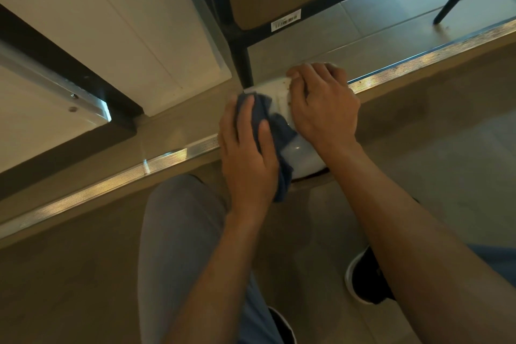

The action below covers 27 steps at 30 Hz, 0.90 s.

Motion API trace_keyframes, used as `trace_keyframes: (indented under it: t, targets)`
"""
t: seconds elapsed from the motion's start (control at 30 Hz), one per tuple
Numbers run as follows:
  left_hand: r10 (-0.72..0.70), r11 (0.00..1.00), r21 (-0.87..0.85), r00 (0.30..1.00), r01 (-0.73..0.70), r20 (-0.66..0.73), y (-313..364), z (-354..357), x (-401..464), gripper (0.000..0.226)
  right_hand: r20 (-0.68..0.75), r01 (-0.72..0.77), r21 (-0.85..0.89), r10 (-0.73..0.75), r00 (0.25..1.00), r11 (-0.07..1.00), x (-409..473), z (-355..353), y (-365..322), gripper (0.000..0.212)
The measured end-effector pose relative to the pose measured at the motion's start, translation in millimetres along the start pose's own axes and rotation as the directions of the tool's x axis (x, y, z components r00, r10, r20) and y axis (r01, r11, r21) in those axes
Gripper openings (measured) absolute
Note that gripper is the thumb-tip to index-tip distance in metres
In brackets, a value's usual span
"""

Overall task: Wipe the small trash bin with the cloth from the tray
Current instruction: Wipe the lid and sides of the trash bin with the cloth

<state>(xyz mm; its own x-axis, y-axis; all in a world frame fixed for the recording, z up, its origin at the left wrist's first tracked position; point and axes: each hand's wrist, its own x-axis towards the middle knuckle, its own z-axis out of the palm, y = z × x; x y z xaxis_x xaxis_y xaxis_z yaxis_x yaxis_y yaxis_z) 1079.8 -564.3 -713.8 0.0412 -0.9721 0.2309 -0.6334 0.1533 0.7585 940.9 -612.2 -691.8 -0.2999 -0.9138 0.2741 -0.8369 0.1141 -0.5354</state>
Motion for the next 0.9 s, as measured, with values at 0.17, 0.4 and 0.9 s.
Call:
trace_keyframes:
  t: [0.17, 0.4, 0.9]
  targets:
    - [-0.04, 0.999, -0.036, 0.999, 0.041, 0.026, -5, 3, -20, 0.05, 0.001, 0.014, 0.008, -0.014, 1.0, 1.0, -1, 1, 2, 0.038]
    - [-0.239, 0.97, 0.068, 0.963, 0.232, 0.123, 6, -2, 91, 0.04, 0.008, -0.011, 0.024, 0.011, 1.0, 1.0, 0, 1, 0, 0.038]
    - [-0.094, 0.995, 0.037, 0.995, 0.093, 0.018, 9, -4, 50, 0.04, 0.032, 0.014, -0.007, -0.014, 0.999, 1.0, -2, 1, 2, 0.034]
